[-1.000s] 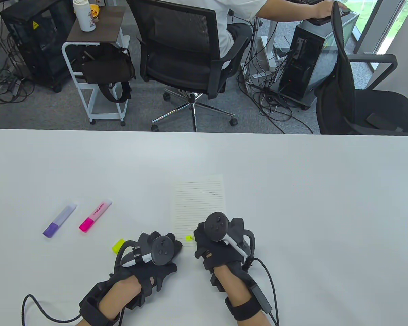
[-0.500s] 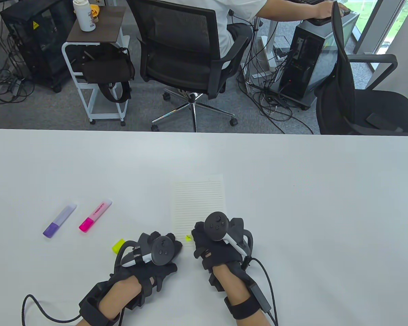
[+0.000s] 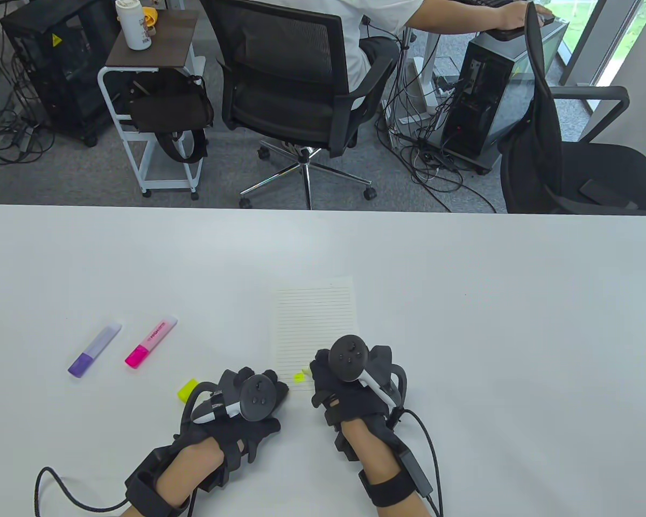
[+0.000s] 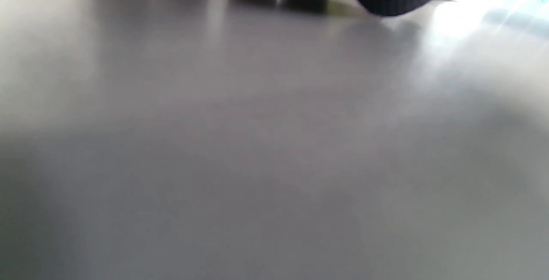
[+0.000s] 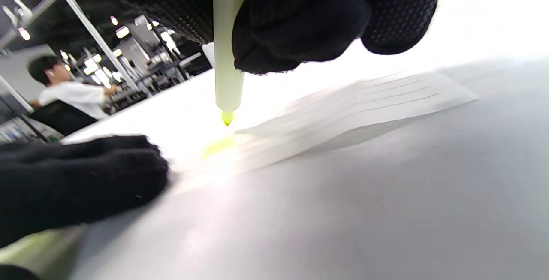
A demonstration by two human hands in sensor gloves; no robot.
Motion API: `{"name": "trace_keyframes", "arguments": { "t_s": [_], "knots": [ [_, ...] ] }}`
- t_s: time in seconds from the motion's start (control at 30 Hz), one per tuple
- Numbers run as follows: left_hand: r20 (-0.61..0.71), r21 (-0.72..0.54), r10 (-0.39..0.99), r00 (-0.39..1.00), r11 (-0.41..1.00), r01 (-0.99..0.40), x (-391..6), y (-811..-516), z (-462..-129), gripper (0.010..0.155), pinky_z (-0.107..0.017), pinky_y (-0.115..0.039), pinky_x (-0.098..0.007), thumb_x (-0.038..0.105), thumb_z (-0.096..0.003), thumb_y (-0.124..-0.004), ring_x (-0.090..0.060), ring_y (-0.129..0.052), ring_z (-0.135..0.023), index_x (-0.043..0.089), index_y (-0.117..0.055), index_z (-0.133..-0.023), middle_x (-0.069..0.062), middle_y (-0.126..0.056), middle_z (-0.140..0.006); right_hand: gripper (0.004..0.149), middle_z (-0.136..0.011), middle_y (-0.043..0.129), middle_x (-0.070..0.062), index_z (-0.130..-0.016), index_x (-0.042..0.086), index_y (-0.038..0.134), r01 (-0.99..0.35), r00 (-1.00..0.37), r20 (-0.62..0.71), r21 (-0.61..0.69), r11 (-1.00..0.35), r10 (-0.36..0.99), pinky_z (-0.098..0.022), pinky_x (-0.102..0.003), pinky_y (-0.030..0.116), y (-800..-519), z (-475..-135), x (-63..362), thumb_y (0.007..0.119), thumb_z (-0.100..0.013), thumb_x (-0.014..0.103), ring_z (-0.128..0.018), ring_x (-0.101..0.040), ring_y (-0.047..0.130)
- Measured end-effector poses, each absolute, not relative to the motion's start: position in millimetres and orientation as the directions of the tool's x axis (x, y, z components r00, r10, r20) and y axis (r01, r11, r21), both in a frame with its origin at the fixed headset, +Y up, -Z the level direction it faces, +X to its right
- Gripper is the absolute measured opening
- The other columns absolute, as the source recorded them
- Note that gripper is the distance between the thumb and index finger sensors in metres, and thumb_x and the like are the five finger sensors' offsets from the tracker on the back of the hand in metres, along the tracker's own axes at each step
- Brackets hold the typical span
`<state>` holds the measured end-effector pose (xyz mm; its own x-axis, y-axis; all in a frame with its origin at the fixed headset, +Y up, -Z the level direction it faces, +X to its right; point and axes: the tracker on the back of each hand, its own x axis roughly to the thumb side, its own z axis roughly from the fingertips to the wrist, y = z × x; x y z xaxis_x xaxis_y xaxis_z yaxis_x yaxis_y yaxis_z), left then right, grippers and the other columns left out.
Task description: Apply highlighter ink on paper
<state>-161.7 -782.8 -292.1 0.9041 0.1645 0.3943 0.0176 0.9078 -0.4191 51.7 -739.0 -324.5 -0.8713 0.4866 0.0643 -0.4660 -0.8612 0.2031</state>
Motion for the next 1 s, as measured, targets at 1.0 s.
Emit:
{"name": "trace_keyframes", "arguments": {
  "t_s": [1.0],
  "knots": [
    [-0.156, -0.364, 0.117, 0.981, 0.916, -0.167, -288.7, -731.2, -315.0, 0.062, -0.072, -0.052, -0.063, 0.042, -0.0447, -0.08, -0.037, -0.068, -0.096, 0.021, -0.062, -0.1, -0.008, -0.067, -0.103, 0.045, -0.079, 0.085, -0.011, -0.104, 0.021, 0.064, -0.797, -0.56, 0.249, 0.096, -0.596, 0.79, -0.067, -0.058, 0.066, -728.0, -316.6, 75.2, 0.07, -0.064, 0.041, -0.053, -0.025, 0.091]
  ]
}}
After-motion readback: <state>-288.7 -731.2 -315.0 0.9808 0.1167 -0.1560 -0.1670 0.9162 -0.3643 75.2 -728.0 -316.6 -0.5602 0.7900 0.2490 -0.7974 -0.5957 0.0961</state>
